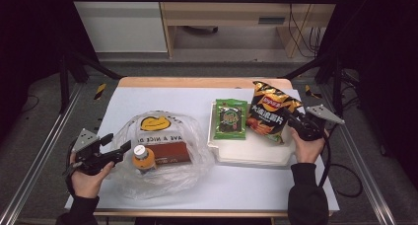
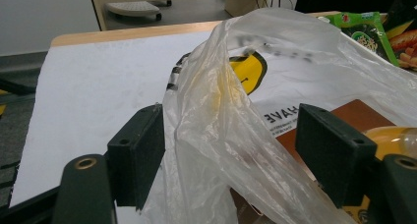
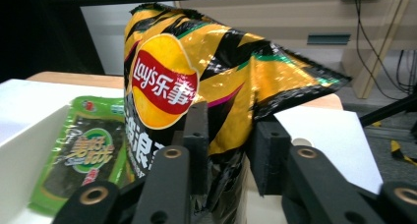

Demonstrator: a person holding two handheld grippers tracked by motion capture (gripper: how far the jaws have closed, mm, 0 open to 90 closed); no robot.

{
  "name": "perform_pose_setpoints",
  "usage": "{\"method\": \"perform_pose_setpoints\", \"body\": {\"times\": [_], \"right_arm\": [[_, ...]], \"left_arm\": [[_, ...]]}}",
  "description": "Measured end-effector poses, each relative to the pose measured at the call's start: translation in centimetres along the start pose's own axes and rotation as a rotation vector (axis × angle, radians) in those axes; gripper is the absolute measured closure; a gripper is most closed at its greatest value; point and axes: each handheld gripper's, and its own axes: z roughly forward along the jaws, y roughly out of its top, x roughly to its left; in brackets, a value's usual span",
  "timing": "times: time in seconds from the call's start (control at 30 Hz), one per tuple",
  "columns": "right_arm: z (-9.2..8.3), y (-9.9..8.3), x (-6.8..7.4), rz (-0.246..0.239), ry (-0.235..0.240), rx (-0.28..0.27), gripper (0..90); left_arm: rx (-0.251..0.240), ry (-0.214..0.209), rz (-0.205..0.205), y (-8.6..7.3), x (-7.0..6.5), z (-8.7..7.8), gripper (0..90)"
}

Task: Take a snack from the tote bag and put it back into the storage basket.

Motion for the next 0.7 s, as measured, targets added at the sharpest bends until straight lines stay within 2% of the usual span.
{"method": "perform_pose_setpoints", "body": {"times": [0.1, 0.27, 0.33, 0.43, 0.6, 0.67, 0.7], "right_arm": [[0.6, -0.1, 0.1, -0.011, -0.033, -0.003, 64.5], [1.4, -0.1, 0.2, -0.021, -0.078, 0.002, 46.3], [1.2, -0.1, 0.2, -0.037, -0.092, 0.008, 40.0], [0.5, -0.1, 0.4, -0.013, -0.083, 0.001, 28.6], [-1.2, -0.5, 1.2, -0.01, -0.063, 0.006, 25.4], [-1.7, -0.7, 1.7, -0.027, -0.054, 0.027, 25.4], [-1.9, -0.9, 2.0, -0.032, -0.05, 0.02, 27.0]], "left_arm": [[0.0, 0.001, -0.002, 0.0, 0.0, 0.0, 27.0], [-0.001, 0.002, -0.002, 0.0, 0.1, -0.1, 27.1], [-0.002, 0.004, -0.005, -0.1, 0.2, -0.1, 27.2], [-0.001, 0.007, -0.002, -0.1, 0.2, -0.1, 27.2], [-0.005, 0.01, -0.003, 0.0, 0.2, -0.2, 27.4], [-0.001, 0.01, 0.0, -0.1, 0.1, -0.1, 27.4], [0.0, 0.01, 0.001, -0.1, 0.1, -0.1, 27.5]]}}
